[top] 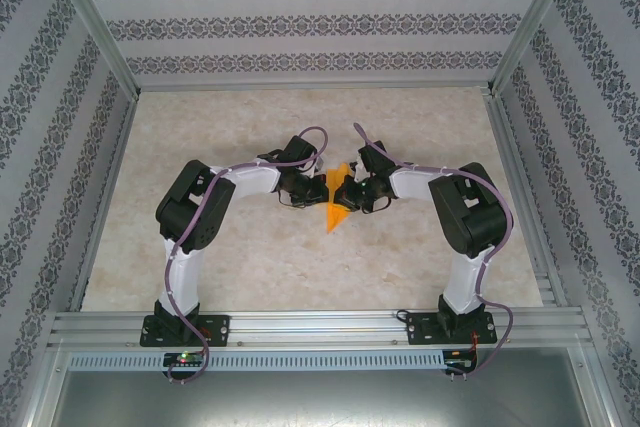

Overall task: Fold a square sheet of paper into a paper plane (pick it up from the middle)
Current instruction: Fourth fold the wing at the center of the table.

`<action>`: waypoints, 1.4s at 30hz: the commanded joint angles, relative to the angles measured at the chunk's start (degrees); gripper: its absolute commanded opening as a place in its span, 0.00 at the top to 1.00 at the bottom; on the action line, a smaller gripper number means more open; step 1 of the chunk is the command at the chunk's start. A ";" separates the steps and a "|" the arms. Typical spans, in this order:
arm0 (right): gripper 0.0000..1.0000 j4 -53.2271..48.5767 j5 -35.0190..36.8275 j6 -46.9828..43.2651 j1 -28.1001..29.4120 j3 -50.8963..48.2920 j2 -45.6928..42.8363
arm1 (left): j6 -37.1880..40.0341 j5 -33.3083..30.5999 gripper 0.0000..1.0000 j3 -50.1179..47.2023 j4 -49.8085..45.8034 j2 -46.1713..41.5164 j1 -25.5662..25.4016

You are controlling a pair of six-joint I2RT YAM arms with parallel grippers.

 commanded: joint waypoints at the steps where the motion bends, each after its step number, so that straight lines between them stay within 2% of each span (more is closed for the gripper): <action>1: 0.97 2.43 -1.94 2.33 0.12 -0.38 -2.23 | 1.85 -1.23 1.00 0.21 -0.25 4.35 -1.12; 16: 0.97 6.97 -2.79 5.06 -0.45 -1.30 0.54 | 1.98 -0.82 1.00 -0.19 0.26 3.54 -0.86; 29: 0.97 10.82 -2.96 7.38 -0.83 -2.27 3.36 | -1.48 2.00 1.00 -3.35 5.62 1.71 0.77; 42: 0.96 9.19 -0.62 5.32 -1.11 -2.99 5.25 | -2.55 3.34 1.00 -3.57 7.08 0.12 1.56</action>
